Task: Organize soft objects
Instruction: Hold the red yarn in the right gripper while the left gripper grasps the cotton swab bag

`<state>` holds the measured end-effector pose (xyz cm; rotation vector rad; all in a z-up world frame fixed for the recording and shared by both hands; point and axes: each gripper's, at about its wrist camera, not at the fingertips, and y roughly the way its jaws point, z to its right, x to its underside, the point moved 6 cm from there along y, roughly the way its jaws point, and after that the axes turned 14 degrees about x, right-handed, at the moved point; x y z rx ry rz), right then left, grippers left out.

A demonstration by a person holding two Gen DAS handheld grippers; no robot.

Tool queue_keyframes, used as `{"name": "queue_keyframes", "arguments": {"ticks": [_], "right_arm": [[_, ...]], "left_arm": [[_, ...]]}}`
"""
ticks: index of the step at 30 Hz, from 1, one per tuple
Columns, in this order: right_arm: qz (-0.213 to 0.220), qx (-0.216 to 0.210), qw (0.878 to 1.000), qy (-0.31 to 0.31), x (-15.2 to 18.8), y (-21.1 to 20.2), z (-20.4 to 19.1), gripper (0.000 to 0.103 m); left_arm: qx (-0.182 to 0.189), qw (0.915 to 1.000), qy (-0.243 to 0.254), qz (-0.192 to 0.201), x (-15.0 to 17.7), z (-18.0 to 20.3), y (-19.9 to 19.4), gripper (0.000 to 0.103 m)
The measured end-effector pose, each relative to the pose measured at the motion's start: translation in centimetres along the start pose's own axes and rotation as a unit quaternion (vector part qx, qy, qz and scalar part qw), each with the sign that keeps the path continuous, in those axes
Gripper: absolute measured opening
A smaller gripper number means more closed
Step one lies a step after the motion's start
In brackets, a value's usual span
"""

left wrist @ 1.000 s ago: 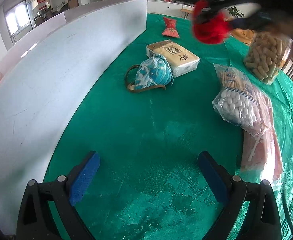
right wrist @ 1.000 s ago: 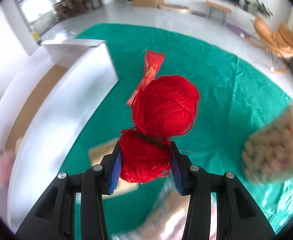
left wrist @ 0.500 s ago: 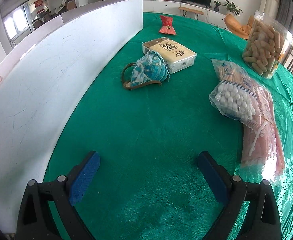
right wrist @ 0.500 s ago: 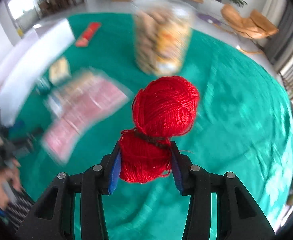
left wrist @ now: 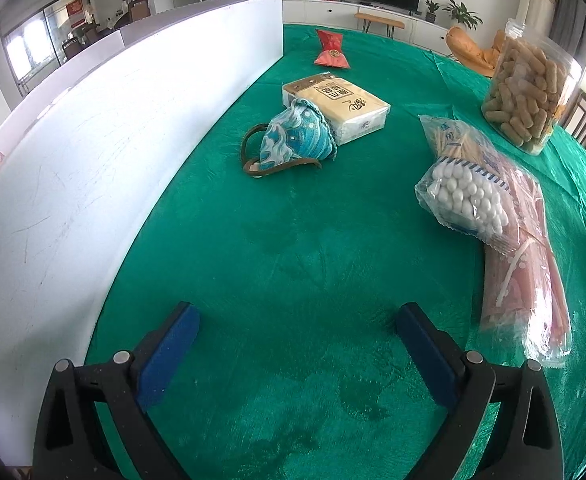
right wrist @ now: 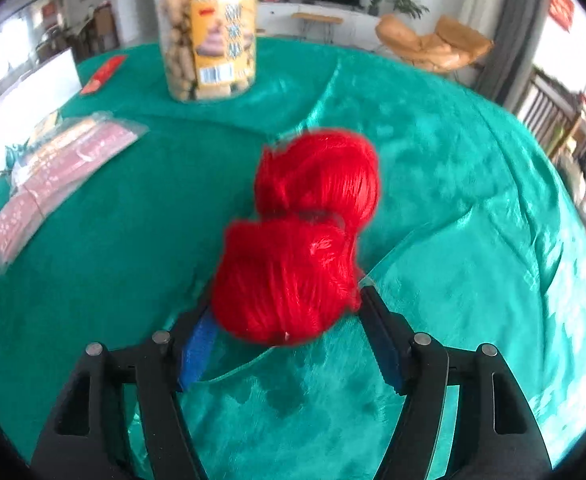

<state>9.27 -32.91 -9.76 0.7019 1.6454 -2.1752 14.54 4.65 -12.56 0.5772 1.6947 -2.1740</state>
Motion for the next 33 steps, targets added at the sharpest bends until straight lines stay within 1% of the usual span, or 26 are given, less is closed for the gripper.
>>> {"name": "queue_keyframes", "arguments": {"ticks": [1, 4, 7, 10, 12, 13, 15, 17, 19, 20, 21, 22, 24, 26, 28, 30, 32, 33], "right_arm": [[0.004, -0.005, 1.000, 0.011, 0.1, 0.0, 0.2, 0.076], [0.019, -0.002, 1.000, 0.009, 0.5, -0.1, 0.2, 0.077], [0.018, -0.004, 1.000, 0.013, 0.7, 0.0, 0.3, 0.078], [0.017, 0.000, 1.000, 0.015, 0.7, 0.2, 0.3, 0.080], [0.016, 0.000, 1.000, 0.016, 0.7, 0.3, 0.3, 0.081], [0.016, 0.000, 1.000, 0.016, 0.7, 0.3, 0.3, 0.081], [0.016, 0.000, 1.000, 0.016, 0.7, 0.3, 0.4, 0.081], [0.016, 0.000, 1.000, 0.016, 0.7, 0.3, 0.4, 0.081], [0.016, 0.000, 1.000, 0.016, 0.7, 0.3, 0.4, 0.081], [0.016, 0.000, 1.000, 0.016, 0.7, 0.3, 0.4, 0.081], [0.016, 0.000, 1.000, 0.016, 0.7, 0.3, 0.4, 0.081], [0.016, 0.000, 1.000, 0.016, 0.7, 0.3, 0.4, 0.081], [0.016, 0.000, 1.000, 0.016, 0.7, 0.3, 0.4, 0.081], [0.016, 0.000, 1.000, 0.016, 0.7, 0.3, 0.4, 0.081], [0.016, 0.000, 1.000, 0.016, 0.7, 0.3, 0.4, 0.081], [0.016, 0.000, 1.000, 0.016, 0.7, 0.3, 0.3, 0.081], [0.016, 0.000, 1.000, 0.016, 0.6, 0.3, 0.3, 0.081], [0.016, 0.000, 1.000, 0.017, 0.6, 0.3, 0.3, 0.081]], "left_arm": [[0.002, 1.0000, 0.000, -0.001, 0.0, 0.0, 0.0, 0.099], [0.017, 0.9998, -0.005, 0.001, -0.1, 0.0, -0.2, 0.099], [0.048, 0.9986, -0.022, 0.009, -0.2, -0.1, -0.7, 0.099], [0.108, 0.9930, -0.033, 0.033, -0.8, 0.3, -2.1, 0.098], [0.156, 0.9856, -0.032, 0.056, -2.0, 1.1, -3.2, 0.098], [0.166, 0.9841, -0.028, 0.058, -2.8, 1.6, -3.3, 0.098], [0.169, 0.9850, -0.003, 0.035, -4.9, 3.2, -2.5, 0.098], [0.172, 0.9848, 0.028, 0.001, -6.6, 5.3, -0.9, 0.098], [0.171, 0.9834, 0.051, -0.034, -7.9, 7.4, 1.4, 0.092], [0.162, 0.9837, 0.061, -0.048, -8.1, 8.0, 2.5, 0.078], [0.153, 0.9839, 0.069, -0.063, -8.4, 8.5, 3.8, 0.060], [0.149, 0.9837, 0.070, -0.073, -8.3, 8.7, 4.6, 0.056], [0.155, 0.9834, 0.056, -0.076, -8.4, 8.7, 5.4, 0.042], [0.147, 0.9856, 0.049, -0.069, -8.1, 8.1, 4.8, 0.039], [0.147, 0.9861, 0.042, -0.065, -6.9, 7.2, 3.5, 0.038], [0.143, 0.9871, 0.037, -0.062, -4.9, 5.8, 1.6, 0.038], [0.130, 0.9888, 0.037, -0.062, -2.4, 4.5, -0.1, 0.039], [0.125, 0.9895, 0.038, -0.063, -1.6, 4.1, -0.6, 0.041]]}}
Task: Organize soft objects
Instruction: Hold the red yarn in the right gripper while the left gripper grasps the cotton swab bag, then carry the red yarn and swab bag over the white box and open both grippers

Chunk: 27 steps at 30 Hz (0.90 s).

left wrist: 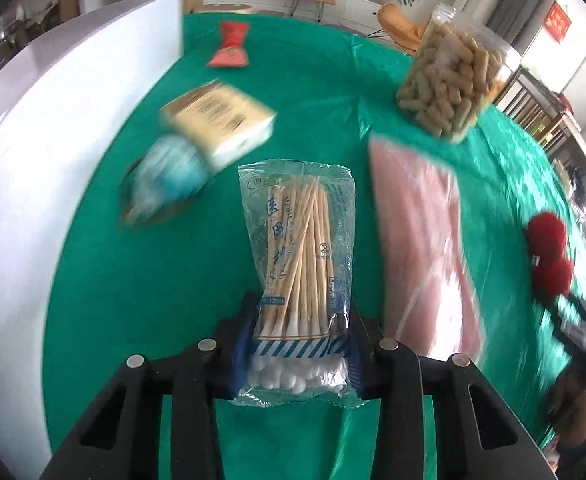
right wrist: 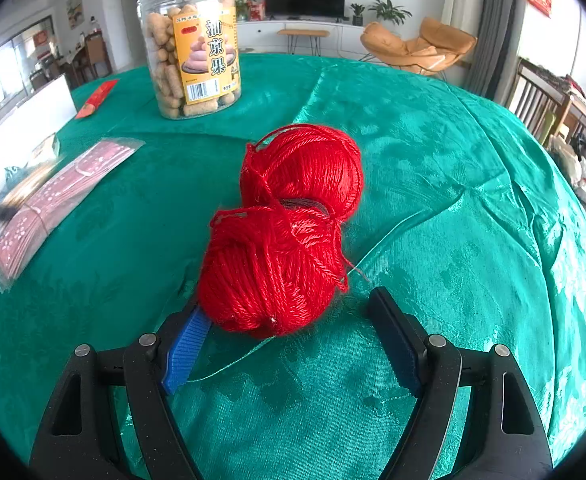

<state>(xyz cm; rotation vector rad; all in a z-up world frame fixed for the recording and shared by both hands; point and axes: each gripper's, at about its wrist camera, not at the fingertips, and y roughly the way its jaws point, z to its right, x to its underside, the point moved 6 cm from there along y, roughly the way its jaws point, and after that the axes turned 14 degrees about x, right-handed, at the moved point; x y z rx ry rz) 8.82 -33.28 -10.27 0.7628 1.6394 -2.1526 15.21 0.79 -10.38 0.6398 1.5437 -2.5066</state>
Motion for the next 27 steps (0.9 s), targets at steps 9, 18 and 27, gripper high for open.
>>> {"name": "queue_keyframes", "arguments": {"ticks": [9, 18, 27], "right_arm": [[0.000, 0.000, 1.000, 0.000, 0.0, 0.0, 0.0, 0.081], [-0.001, 0.001, 1.000, 0.001, -0.1, 0.1, 0.1, 0.083], [-0.049, -0.022, 0.999, 0.000, -1.0, -2.2, 0.8, 0.083]], "left_arm": [[-0.092, 0.9945, 0.041, 0.028, 1.7, -0.2, 1.3, 0.091], [-0.088, 0.9922, 0.049, 0.073, 2.2, -0.5, -0.2, 0.039], [-0.037, 0.9948, 0.002, 0.095, 2.3, -1.4, -1.6, 0.037]]}}
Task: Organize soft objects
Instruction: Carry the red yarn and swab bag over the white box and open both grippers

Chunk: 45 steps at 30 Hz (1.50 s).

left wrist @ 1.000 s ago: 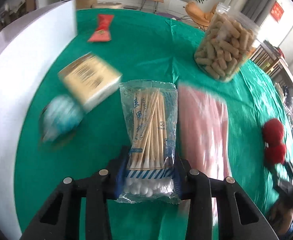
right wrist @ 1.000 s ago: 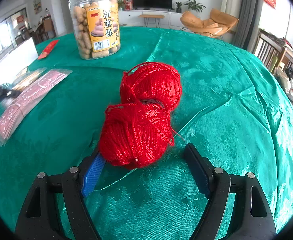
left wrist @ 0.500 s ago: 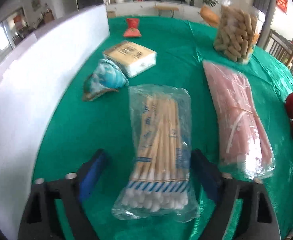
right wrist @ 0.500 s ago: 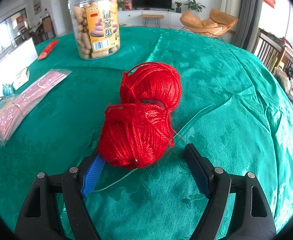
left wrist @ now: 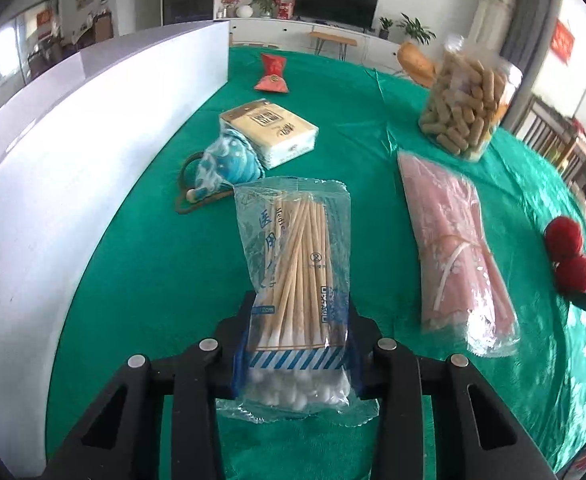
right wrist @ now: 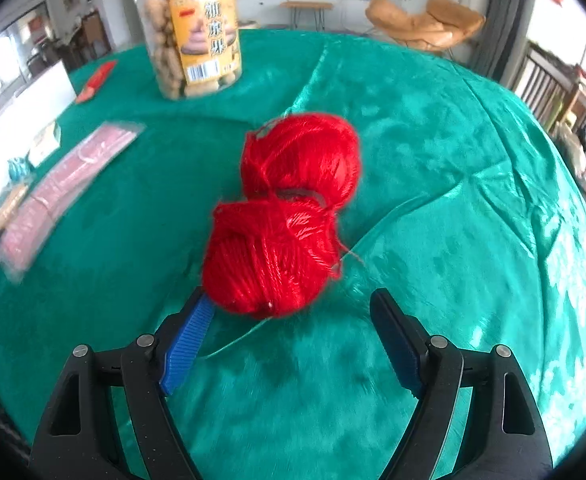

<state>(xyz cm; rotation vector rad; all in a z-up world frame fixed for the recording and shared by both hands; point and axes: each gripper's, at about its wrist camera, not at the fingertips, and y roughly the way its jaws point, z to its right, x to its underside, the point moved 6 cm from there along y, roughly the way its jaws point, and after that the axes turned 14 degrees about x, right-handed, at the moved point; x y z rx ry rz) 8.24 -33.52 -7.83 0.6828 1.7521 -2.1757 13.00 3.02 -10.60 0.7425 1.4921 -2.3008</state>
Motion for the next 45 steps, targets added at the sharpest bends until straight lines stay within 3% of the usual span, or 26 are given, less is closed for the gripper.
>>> {"name": "queue_keyframes", "arguments": {"ticks": [4, 8, 9, 11, 15, 19, 23, 27, 30, 35, 40, 41, 42, 43, 44, 45], "right_arm": [[0.010, -0.012, 1.000, 0.019, -2.1, -1.6, 0.0, 0.083], [-0.018, 0.019, 1.000, 0.010, -4.4, 1.7, -0.8, 0.082], [-0.033, 0.026, 0.999, 0.004, -4.3, 2.7, -0.9, 0.076], [-0.055, 0.021, 0.998, 0.007, -3.9, 3.9, -1.0, 0.043], [-0.024, 0.019, 1.000, -0.006, -3.4, 1.2, -2.2, 0.043], [0.025, -0.039, 0.998, -0.035, -4.7, -4.2, -6.6, 0.043], [0.086, -0.104, 0.988, -0.081, -8.1, -10.1, -14.3, 0.043], [0.132, -0.173, 0.967, -0.131, -11.0, -15.6, -23.3, 0.043], [0.142, -0.225, 0.951, -0.160, -11.8, -18.8, -29.7, 0.043], [0.128, -0.303, 0.923, -0.199, -11.2, -22.2, -40.3, 0.043], [0.082, -0.345, 0.906, -0.231, -8.4, -22.1, -47.6, 0.048], [0.067, -0.347, 0.904, -0.239, -7.9, -21.6, -48.8, 0.053], [0.054, -0.345, 0.904, -0.247, -7.4, -21.1, -49.9, 0.065], [0.044, -0.338, 0.904, -0.257, -6.8, -20.7, -50.5, 0.069], [0.043, -0.329, 0.906, -0.263, -6.5, -20.4, -50.7, 0.069], [0.048, -0.324, 0.907, -0.265, -6.4, -20.4, -50.5, 0.069]], "left_arm": [[0.003, 1.0000, -0.007, -0.003, 0.1, 0.0, 0.3, 0.037], [0.005, 1.0000, 0.003, 0.007, 0.1, 0.4, -0.3, 0.037], [0.007, 0.9999, 0.003, 0.010, 0.1, 0.4, -0.6, 0.037], [0.017, 0.9996, -0.001, 0.024, -0.1, 0.3, -1.4, 0.037], [0.054, 0.9966, -0.035, 0.052, -0.1, 0.2, -3.9, 0.037], [0.073, 0.9930, -0.036, 0.085, -0.9, 0.9, -7.6, 0.037], [0.078, 0.9864, -0.047, 0.137, -3.9, -0.5, -13.2, 0.037], [0.041, 0.9799, -0.079, 0.179, -6.4, -5.7, -18.9, 0.037], [-0.017, 0.9759, -0.099, 0.194, -7.0, -10.9, -22.2, 0.037], [-0.118, 0.9688, -0.137, 0.170, -6.2, -20.2, -24.5, 0.037], [-0.181, 0.9569, -0.174, 0.147, -4.6, -25.7, -24.7, 0.043], [-0.191, 0.9542, -0.181, 0.142, -4.2, -26.6, -24.5, 0.054], [-0.197, 0.9531, -0.184, 0.138, -4.0, -27.0, -24.4, 0.077], [-0.204, 0.9518, -0.186, 0.134, -3.8, -27.5, -24.3, 0.089], [-0.217, 0.9492, -0.183, 0.135, -3.5, -27.8, -24.2, 0.101], [-0.224, 0.9478, -0.178, 0.140, -3.2, -27.8, -24.3, 0.101]]}}
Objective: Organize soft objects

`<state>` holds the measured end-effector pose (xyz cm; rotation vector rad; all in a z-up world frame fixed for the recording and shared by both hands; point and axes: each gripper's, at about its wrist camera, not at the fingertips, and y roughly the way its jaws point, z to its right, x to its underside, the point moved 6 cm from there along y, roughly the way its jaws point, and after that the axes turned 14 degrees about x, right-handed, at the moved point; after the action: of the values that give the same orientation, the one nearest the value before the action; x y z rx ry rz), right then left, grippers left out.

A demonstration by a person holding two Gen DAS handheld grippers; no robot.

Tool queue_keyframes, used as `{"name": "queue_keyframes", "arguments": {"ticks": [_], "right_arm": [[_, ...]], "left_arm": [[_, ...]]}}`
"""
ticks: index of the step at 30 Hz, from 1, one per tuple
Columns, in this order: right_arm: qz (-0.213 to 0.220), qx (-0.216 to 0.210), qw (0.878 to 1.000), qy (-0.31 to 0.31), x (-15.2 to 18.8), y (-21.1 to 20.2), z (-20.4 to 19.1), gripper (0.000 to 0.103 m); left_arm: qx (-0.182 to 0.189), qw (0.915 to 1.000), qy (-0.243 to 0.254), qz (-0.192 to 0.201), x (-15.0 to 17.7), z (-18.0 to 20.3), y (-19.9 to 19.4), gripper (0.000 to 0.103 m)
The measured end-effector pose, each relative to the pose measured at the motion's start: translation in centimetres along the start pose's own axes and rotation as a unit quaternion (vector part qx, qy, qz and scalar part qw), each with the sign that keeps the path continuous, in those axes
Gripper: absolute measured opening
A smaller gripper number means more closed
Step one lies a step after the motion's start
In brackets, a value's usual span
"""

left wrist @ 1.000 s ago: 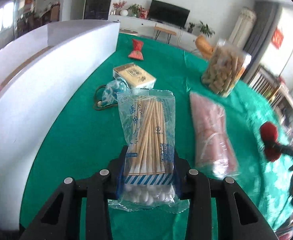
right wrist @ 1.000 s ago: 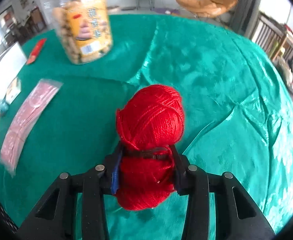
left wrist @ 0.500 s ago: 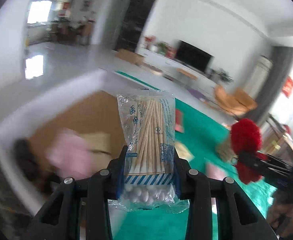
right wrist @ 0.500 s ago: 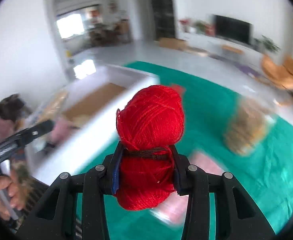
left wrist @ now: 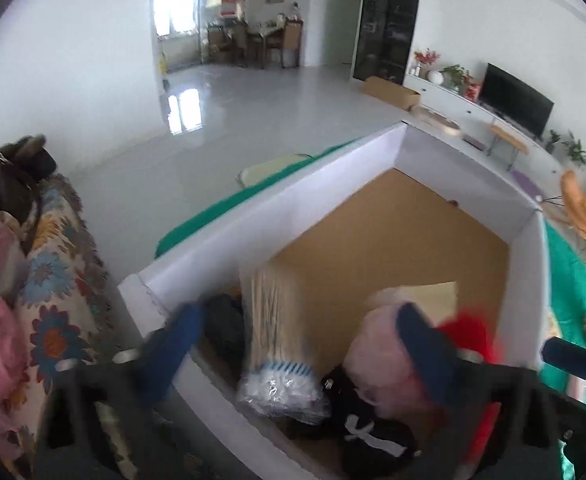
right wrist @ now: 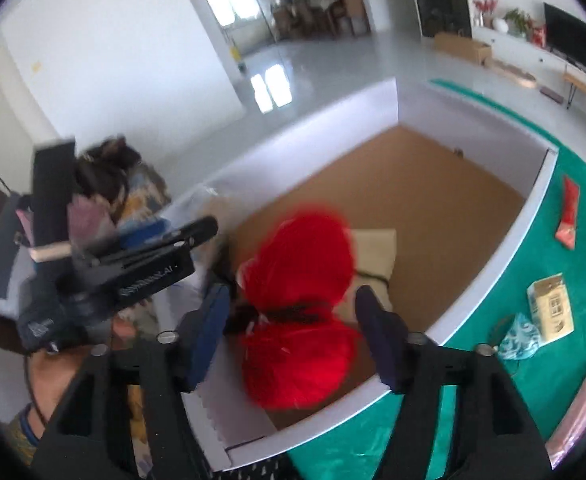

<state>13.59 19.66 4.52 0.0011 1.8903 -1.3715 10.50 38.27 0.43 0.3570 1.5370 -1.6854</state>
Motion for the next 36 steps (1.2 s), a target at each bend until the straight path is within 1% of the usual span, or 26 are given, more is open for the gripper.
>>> {"name": "queue_keyframes", "arguments": {"ticks": [2, 4, 6, 9, 10, 12, 13, 14, 16, 17, 20, 22, 23, 24, 26, 28, 31, 33, 36], "right_arm": [[0.022, 0.016, 1.000, -0.005, 0.3, -0.9, 0.4, 0.069], [0.050, 0.034, 0.998, -0.001, 0.4, -2.2, 2.0, 0.069], [0.075, 0.055, 0.996, 0.008, 1.1, -3.8, 4.7, 0.070], [0.104, 0.105, 0.989, 0.020, 4.0, -5.8, 8.9, 0.071], [0.111, 0.129, 0.985, 0.024, 5.5, -6.5, 10.7, 0.071], [0.119, 0.183, 0.975, 0.033, 8.9, -7.4, 14.5, 0.071], [0.115, 0.208, 0.971, 0.036, 10.3, -7.5, 16.1, 0.071], [0.104, 0.237, 0.965, 0.042, 12.2, -7.8, 18.3, 0.071], [0.081, 0.278, 0.955, 0.063, 16.1, -8.4, 22.2, 0.071], [0.070, 0.298, 0.949, 0.079, 18.2, -8.9, 24.5, 0.071], [0.040, 0.347, 0.927, 0.134, 23.8, -11.0, 30.4, 0.071], [0.022, 0.371, 0.912, 0.173, 27.3, -12.3, 33.8, 0.071], [0.013, 0.379, 0.905, 0.192, 29.2, -13.1, 35.2, 0.071], [0.007, 0.385, 0.899, 0.209, 30.7, -13.7, 36.3, 0.071], [0.003, 0.393, 0.890, 0.230, 32.7, -14.7, 37.5, 0.071], [0.001, 0.396, 0.885, 0.243, 33.6, -15.1, 38.2, 0.071], [0.002, 0.386, 0.883, 0.267, 35.0, -15.0, 38.6, 0.071], [-0.008, 0.375, 0.883, 0.281, 35.6, -14.1, 38.8, 0.072], [-0.012, 0.381, 0.879, 0.287, 35.4, -13.9, 38.7, 0.076]], "left_arm": [[-0.002, 0.9999, 0.010, 0.004, 0.2, 0.5, 0.4, 0.101], [0.004, 0.9999, 0.011, 0.001, 0.6, 1.4, 0.7, 0.101], [0.022, 0.9997, 0.012, -0.002, 1.1, 2.8, 0.3, 0.101], [0.063, 0.9973, 0.037, -0.001, 1.8, 6.8, -1.3, 0.101], [0.076, 0.9960, 0.048, 0.001, 2.1, 8.2, -1.7, 0.101], [0.114, 0.9904, 0.079, 0.000, 3.6, 12.2, -2.8, 0.101], [0.134, 0.9864, 0.095, -0.005, 4.6, 14.6, -3.2, 0.101], [0.147, 0.9836, 0.105, -0.010, 5.2, 16.1, -3.5, 0.101], [0.184, 0.9733, 0.134, -0.029, 7.1, 20.2, -3.9, 0.101], [0.206, 0.9657, 0.153, -0.042, 8.6, 22.7, -4.0, 0.101], [0.239, 0.9487, 0.196, -0.067, 12.0, 27.9, -3.7, 0.101], [0.244, 0.9410, 0.219, -0.083, 13.9, 30.3, -2.9, 0.101], [0.245, 0.9360, 0.234, -0.095, 15.3, 31.9, -2.2, 0.101], [0.244, 0.9332, 0.243, -0.102, 16.2, 32.9, -1.6, 0.101], [0.233, 0.9283, 0.265, -0.118, 18.1, 34.5, -0.1, 0.101], [0.221, 0.9263, 0.277, -0.128, 19.2, 34.7, 1.3, 0.101], [0.198, 0.9265, 0.284, -0.148, 20.4, 35.0, 3.6, 0.101], [0.190, 0.9280, 0.277, -0.160, 20.5, 34.5, 4.9, 0.101], [0.184, 0.9313, 0.261, -0.176, 20.6, 33.3, 6.3, 0.101]]}}
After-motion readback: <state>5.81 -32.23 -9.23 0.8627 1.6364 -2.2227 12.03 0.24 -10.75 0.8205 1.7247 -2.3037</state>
